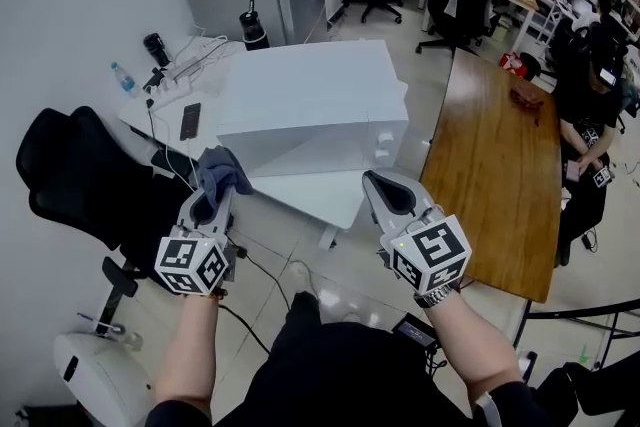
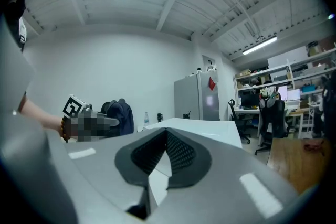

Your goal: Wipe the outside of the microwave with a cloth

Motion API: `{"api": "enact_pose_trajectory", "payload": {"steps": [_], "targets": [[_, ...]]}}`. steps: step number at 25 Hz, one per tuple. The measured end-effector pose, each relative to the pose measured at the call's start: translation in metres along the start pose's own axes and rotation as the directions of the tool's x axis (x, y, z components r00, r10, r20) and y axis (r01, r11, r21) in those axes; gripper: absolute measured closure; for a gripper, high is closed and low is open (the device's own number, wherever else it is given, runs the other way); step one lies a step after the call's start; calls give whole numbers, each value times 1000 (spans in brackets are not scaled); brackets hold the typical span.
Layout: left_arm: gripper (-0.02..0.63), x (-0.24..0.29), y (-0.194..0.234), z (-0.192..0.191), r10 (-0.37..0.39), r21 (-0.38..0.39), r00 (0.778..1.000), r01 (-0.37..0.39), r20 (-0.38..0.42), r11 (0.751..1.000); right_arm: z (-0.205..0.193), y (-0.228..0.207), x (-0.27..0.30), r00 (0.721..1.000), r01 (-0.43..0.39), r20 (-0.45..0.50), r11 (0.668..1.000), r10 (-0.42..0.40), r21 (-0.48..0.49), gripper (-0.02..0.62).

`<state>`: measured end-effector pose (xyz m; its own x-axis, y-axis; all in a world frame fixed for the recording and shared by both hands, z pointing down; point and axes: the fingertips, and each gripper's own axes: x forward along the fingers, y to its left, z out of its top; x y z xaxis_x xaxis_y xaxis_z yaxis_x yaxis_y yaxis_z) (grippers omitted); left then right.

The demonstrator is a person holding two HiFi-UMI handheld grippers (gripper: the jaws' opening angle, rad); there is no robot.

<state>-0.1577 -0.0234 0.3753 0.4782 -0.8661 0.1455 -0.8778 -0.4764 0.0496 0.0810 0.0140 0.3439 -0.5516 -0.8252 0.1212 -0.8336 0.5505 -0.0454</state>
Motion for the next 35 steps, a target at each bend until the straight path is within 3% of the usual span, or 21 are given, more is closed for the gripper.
{"api": "enact_pose_trajectory", "payload": {"steps": [8,14,22,35], "targets": [[528,-9,-100,9,-197,27,980,197,20,980,-4,9,-22,1000,-9,12,1000,9,-10,595],[528,-14,-140,16,-285,14,958,285,33,958,-3,15,-25,1000,-18,10,1000,18,-17,595],[528,-16,-153,23,-374,33,927,373,33,927,4,25,-11,1000,-7,8,1000,7,-21,595],[528,-15,-153,26,-449,73,893,447,23,892,4,36,-1,1000,31,-4,999,-31,-25,595]]}}
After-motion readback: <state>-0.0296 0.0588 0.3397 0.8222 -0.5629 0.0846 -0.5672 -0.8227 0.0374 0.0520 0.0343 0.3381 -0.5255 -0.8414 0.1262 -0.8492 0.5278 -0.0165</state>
